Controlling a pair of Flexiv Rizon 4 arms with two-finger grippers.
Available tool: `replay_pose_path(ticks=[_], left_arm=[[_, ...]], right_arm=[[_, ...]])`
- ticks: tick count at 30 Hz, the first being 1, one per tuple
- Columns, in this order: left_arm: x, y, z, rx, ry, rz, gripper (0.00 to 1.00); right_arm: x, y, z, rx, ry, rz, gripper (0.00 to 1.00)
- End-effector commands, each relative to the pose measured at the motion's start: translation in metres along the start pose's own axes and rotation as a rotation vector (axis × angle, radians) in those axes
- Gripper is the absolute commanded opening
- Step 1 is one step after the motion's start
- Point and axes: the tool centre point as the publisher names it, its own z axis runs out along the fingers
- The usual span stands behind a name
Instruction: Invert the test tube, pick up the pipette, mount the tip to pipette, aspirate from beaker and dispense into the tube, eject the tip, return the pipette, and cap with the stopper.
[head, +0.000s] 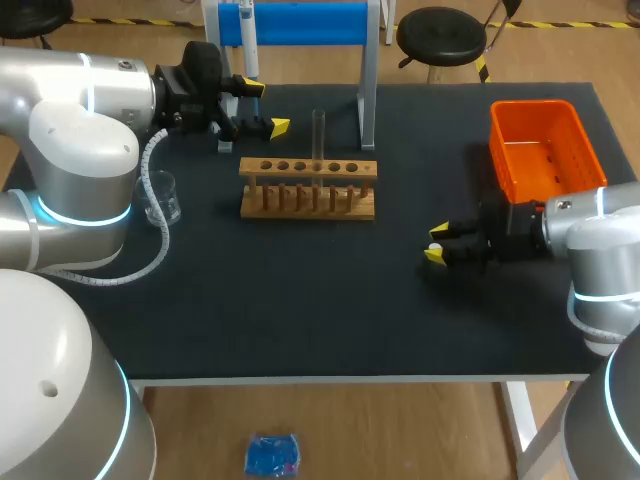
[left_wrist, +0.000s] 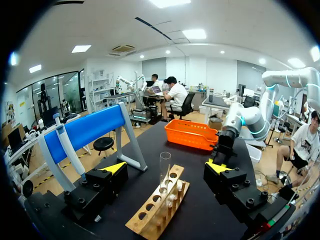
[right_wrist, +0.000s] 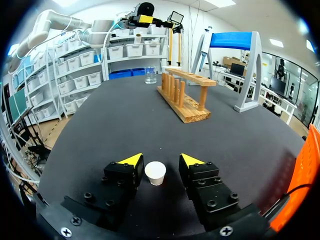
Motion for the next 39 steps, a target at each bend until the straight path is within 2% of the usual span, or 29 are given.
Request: replay_pose_path(ticks=[1, 9, 14, 17, 18, 19, 29, 35, 39], left_arm=[[0.0, 0.0, 0.0, -0.001, 0.001, -0.001, 1.0], [0.0, 0.0, 0.0, -0.001, 0.001, -0.001, 1.0], [0.0, 0.0, 0.0, -0.001, 0.001, -0.001, 1.0], [0.0, 0.0, 0.0, -0.001, 0.001, -0.001, 1.0], [0.0, 0.0, 0.0, -0.001, 0.001, -0.001, 1.0], [0.0, 0.0, 0.0, -0.001, 0.001, -0.001, 1.0], [0.0, 0.0, 0.0, -0.001, 0.001, -0.001, 1.0], [0.0, 0.0, 0.0, -0.001, 0.001, -0.001, 1.0], [0.0, 0.0, 0.0, -0.001, 0.001, -0.001, 1.0]], right_arm=[[0.002, -0.001, 0.0, 0.001, -0.001, -0.003, 0.46], [0.004, -0.003, 0.0, 0.006, 0.003, -0.004, 0.46], [0.004, -0.004, 0.001, 0.008, 0.005, -0.003, 0.42], [0.004, -0.004, 0.001, 0.009, 0.006, -0.002, 0.22], [0.004, -0.004, 0.001, 0.01, 0.006, -0.002, 0.08], [0.004, -0.004, 0.001, 0.009, 0.007, -0.001, 0.0], [0.004, -0.002, 0.001, 0.005, 0.006, -0.002, 0.0], [-0.001, 0.023, -0.01, -0.005, -0.012, -0.02, 0.0], [-0.012, 0.053, -0.021, -0.002, -0.045, -0.049, 0.0]])
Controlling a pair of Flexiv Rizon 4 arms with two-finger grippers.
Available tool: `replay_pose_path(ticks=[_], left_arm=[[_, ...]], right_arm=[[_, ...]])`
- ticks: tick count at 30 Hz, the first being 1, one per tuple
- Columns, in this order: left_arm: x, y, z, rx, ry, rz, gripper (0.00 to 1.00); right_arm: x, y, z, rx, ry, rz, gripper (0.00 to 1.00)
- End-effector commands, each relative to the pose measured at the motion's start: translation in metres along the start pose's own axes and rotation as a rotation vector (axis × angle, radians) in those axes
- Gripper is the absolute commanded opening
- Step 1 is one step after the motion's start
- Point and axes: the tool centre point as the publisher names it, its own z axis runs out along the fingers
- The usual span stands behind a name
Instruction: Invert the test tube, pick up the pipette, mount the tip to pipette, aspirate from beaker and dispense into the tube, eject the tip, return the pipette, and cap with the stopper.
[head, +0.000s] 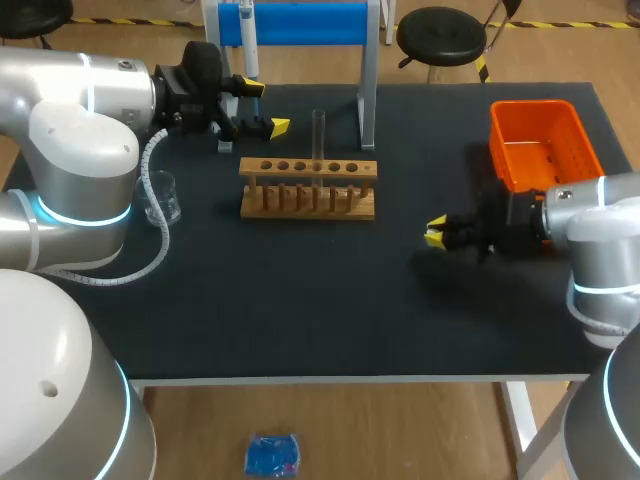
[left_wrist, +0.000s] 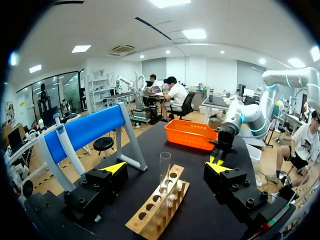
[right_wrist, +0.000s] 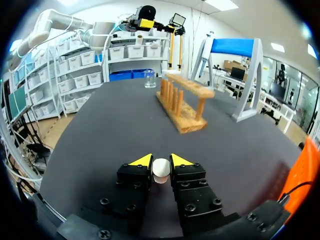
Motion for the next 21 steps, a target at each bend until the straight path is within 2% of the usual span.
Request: replay_pose_path(ticks=[1, 5, 8, 10, 11, 17, 21], left_arm=[[0.0, 0.0, 0.0, -0.001, 0.001, -0.001, 1.0], [0.0, 0.0, 0.0, -0.001, 0.001, -0.001, 1.0], [0.0, 0.0, 0.0, -0.001, 0.001, -0.001, 1.0], [0.0, 0.0, 0.0, -0.001, 0.001, -0.001, 1.0], [0.0, 0.0, 0.0, -0.001, 0.001, -0.001, 1.0], [0.0, 0.0, 0.0, -0.001, 0.001, -0.001, 1.0], [0.0, 0.0, 0.0, -0.001, 0.001, -0.001, 1.0]], right_arm=[[-0.006, 0.037, -0.017, 0.025, -0.036, -0.02, 0.0], [-0.025, 0.079, -0.027, 0.037, -0.056, -0.062, 0.0], [-0.04, 0.115, -0.033, 0.017, -0.056, -0.081, 0.0], [-0.052, 0.138, -0.035, -0.016, -0.04, -0.048, 0.0], [-0.056, 0.149, -0.035, -0.011, -0.052, -0.084, 0.0], [-0.079, 0.21, -0.025, -0.035, -0.064, -0.105, 0.0], [-0.083, 0.241, -0.009, -0.032, -0.053, -0.151, 0.0]])
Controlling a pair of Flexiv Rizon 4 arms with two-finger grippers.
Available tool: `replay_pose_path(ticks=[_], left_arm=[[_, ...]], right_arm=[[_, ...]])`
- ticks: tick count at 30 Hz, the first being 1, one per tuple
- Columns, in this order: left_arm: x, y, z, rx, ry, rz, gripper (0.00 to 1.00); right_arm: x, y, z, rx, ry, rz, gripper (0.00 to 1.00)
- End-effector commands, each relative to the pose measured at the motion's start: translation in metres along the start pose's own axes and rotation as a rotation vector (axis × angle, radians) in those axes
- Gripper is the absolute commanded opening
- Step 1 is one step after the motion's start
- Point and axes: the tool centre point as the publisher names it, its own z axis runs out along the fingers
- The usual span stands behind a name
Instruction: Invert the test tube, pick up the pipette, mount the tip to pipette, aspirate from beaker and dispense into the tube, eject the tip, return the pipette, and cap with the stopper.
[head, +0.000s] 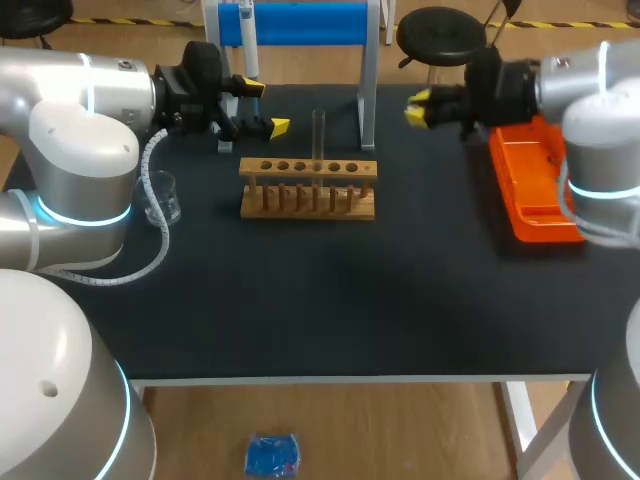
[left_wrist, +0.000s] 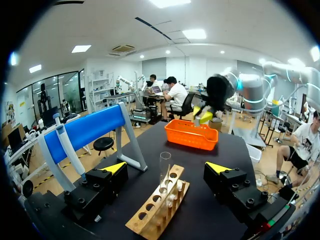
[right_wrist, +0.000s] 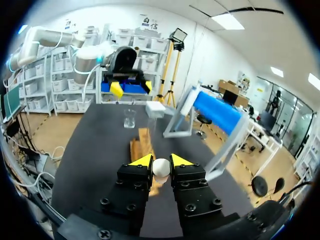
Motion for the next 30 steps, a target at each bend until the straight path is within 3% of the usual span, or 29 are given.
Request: replay_pose_path(ticks=[1, 24, 30], left_arm=[[0.0, 0.0, 0.0, -0.001, 0.001, -0.001, 1.0], [0.0, 0.0, 0.0, -0.001, 0.001, -0.001, 1.0], [0.0, 0.0, 0.0, -0.001, 0.001, -0.001, 1.0]], right_arm=[[-0.012, 0.038, 0.029, 0.022, 0.031, -0.007, 0.0], [-0.012, 0.038, 0.029, 0.022, 0.031, -0.007, 0.0], [-0.003, 0.06, 0.071, -0.027, 0.13, -0.044, 0.0]])
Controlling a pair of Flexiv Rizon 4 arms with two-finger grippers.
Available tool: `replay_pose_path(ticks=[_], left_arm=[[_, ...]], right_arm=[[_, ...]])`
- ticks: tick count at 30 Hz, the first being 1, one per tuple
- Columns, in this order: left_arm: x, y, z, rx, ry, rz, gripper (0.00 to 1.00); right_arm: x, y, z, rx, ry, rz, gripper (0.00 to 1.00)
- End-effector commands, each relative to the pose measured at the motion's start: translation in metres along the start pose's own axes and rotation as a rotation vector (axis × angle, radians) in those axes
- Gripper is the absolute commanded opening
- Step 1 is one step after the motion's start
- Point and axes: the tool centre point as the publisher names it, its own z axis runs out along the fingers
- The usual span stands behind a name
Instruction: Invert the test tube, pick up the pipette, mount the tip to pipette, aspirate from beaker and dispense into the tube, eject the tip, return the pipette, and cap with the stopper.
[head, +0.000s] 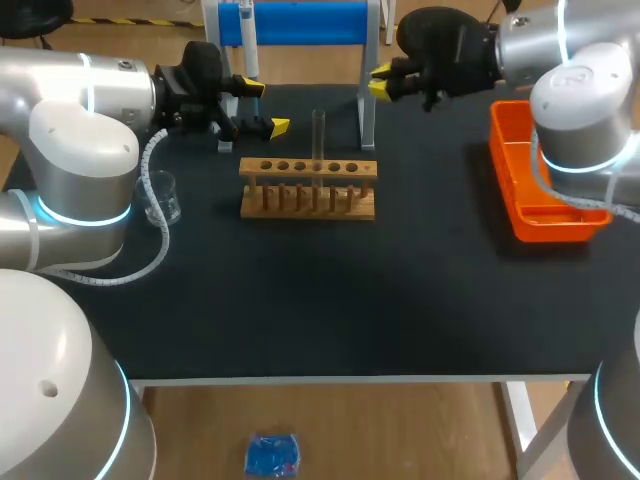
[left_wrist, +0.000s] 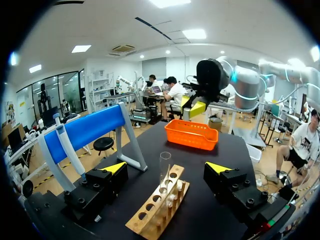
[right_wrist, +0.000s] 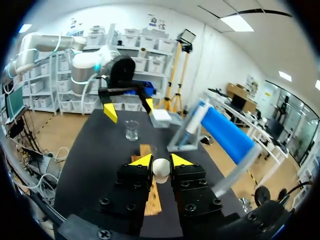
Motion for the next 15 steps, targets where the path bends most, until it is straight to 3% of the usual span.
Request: replay_pose_path(ticks=[1, 15], left_arm=[[0.0, 0.0, 0.0, -0.001, 0.001, -0.001, 1.0], [0.0, 0.0, 0.0, -0.001, 0.001, -0.001, 1.0]], right_arm=[[-0.01, 0.009, 0.035, -0.022, 0.056, -0.022, 0.0], [-0.001, 0.013, 0.086, -0.067, 0.129, -0.022, 0.0]])
